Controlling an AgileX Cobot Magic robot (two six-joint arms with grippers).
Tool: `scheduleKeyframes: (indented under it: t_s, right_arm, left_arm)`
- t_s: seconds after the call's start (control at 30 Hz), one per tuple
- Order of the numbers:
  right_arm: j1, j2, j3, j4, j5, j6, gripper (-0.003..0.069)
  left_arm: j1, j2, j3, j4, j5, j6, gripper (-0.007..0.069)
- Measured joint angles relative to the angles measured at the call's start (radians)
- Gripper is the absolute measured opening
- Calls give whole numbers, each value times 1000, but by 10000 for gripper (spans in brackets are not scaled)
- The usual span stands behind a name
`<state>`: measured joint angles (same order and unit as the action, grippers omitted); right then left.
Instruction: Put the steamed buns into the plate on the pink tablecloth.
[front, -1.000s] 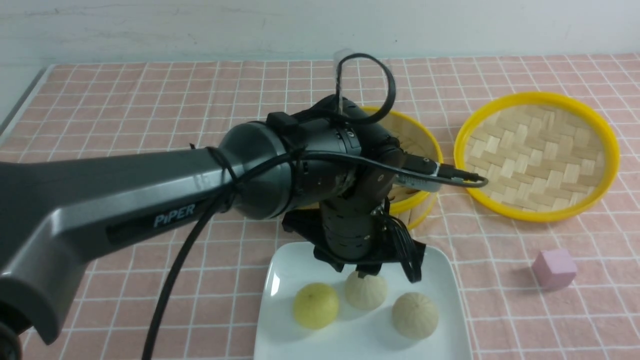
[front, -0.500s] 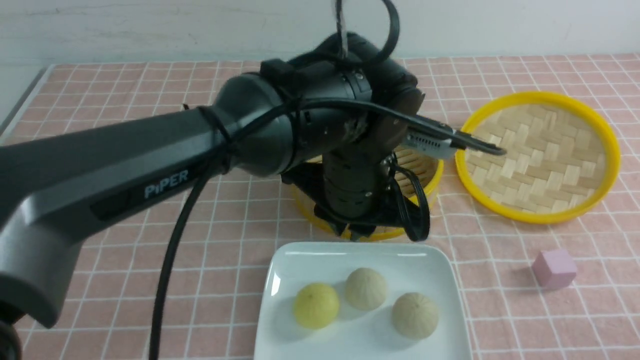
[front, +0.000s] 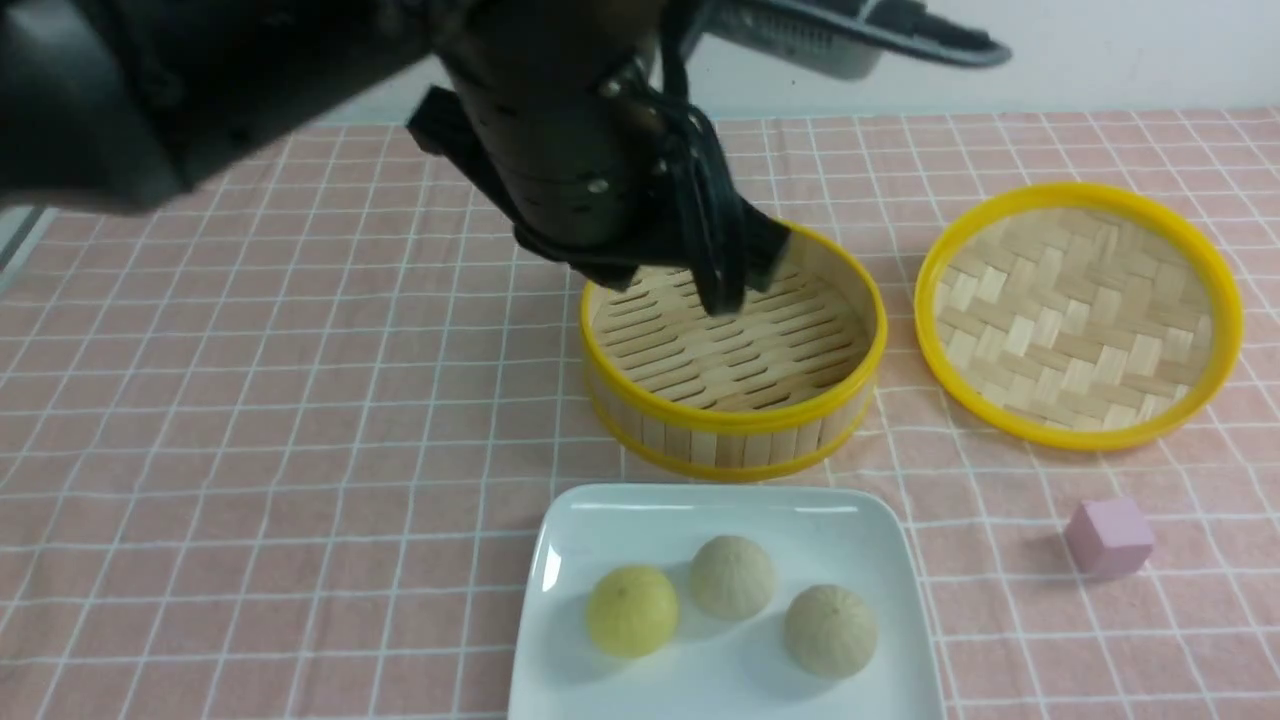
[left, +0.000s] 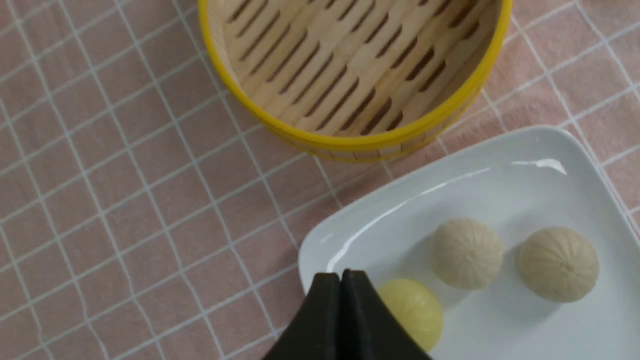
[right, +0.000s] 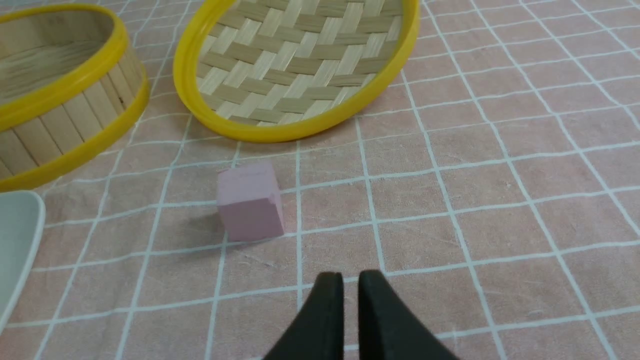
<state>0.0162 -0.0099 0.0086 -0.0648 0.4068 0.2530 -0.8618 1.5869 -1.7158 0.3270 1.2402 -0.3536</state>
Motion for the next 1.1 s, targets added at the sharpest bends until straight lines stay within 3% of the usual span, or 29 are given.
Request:
scheduleKeyframes:
  t_s: [0.3,0.67,0.87,1.1]
  right_arm:
    - [-30,0,0,0,0,0,80]
    - [-41,0,1,-1,-2,0,99]
    - [-36,0,1,-2,-3,0,104]
    - [18,0,1,-2,-3,1,111]
  left_arm:
    - [0,-185,68,3,0,0,1]
    - [0,-569,432,7,0,-3,7]
    - [0,-753,597,8,-13,-68,11]
    - [0,-900,614,13,-19,-134,14]
